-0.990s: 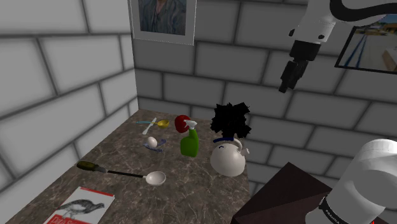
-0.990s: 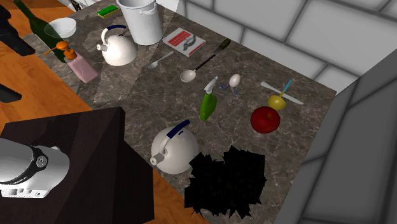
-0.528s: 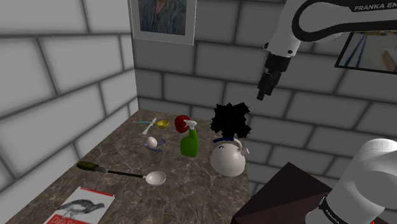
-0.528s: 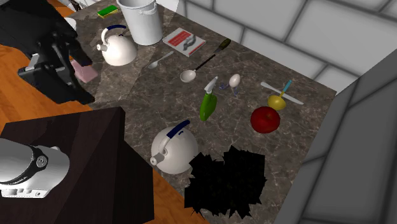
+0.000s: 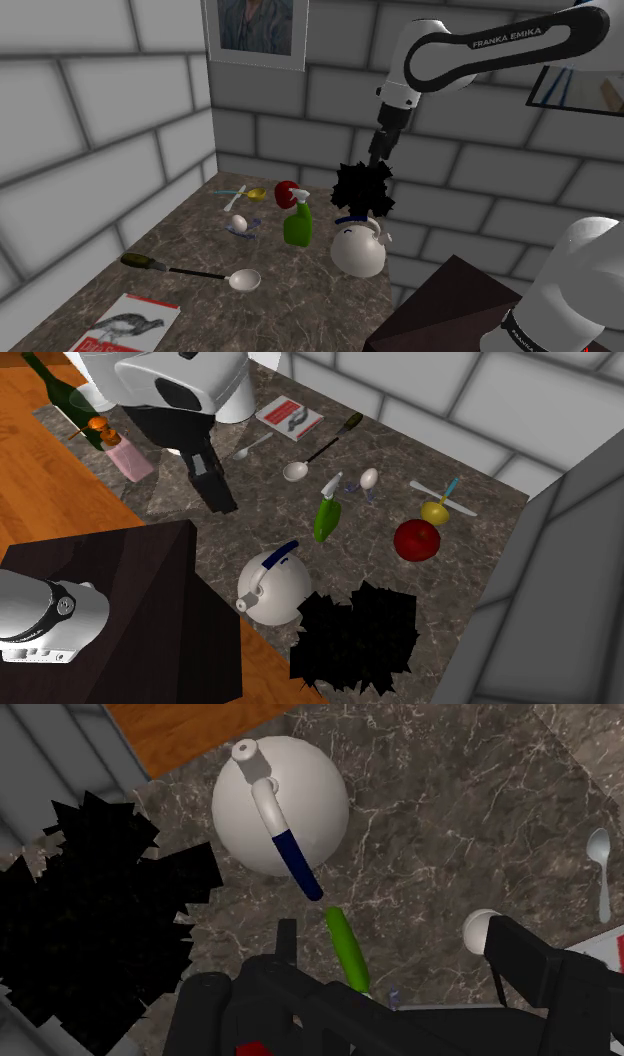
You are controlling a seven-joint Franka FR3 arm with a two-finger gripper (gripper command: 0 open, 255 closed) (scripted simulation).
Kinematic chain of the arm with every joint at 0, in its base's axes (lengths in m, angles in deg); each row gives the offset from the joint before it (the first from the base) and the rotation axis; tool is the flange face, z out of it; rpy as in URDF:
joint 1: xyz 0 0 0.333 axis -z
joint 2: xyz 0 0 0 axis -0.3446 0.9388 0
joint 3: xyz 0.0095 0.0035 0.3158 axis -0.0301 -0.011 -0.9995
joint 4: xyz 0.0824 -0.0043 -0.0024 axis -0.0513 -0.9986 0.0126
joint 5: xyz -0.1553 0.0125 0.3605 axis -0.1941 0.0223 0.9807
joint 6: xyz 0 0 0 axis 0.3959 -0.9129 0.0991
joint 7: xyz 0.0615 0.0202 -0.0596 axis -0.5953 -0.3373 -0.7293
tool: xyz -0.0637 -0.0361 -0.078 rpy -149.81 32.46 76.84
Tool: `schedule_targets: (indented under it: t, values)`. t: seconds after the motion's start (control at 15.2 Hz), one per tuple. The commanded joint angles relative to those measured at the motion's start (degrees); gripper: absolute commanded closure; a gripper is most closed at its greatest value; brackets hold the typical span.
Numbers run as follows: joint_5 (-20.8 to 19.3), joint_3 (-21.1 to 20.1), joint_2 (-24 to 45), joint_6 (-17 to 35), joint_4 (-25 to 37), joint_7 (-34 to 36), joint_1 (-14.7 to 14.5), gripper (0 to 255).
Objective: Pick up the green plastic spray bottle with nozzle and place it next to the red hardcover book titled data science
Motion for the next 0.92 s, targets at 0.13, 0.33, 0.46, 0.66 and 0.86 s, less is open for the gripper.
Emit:
schedule_targets:
  t: [0.13, 0.33, 0.46, 0.66, 0.86]
  values:
    - [0.5, -0.4, 8.9, 5.3, 3.6, -2.1, -0.9, 0]
    - [0.7, -0.8, 15.3, 8.1, 7.0, -3.5, -1.5, 0]
    - [0.8, -1.1, 19.5, 9.7, 9.6, -4.3, -1.9, 0]
    - [0.9, -1.7, 25.9, 11.6, 14.1, -5.5, -2.4, 0]
    - [0.7, -2.3, 32.3, 12.9, 19.2, -6.5, -3.0, 0]
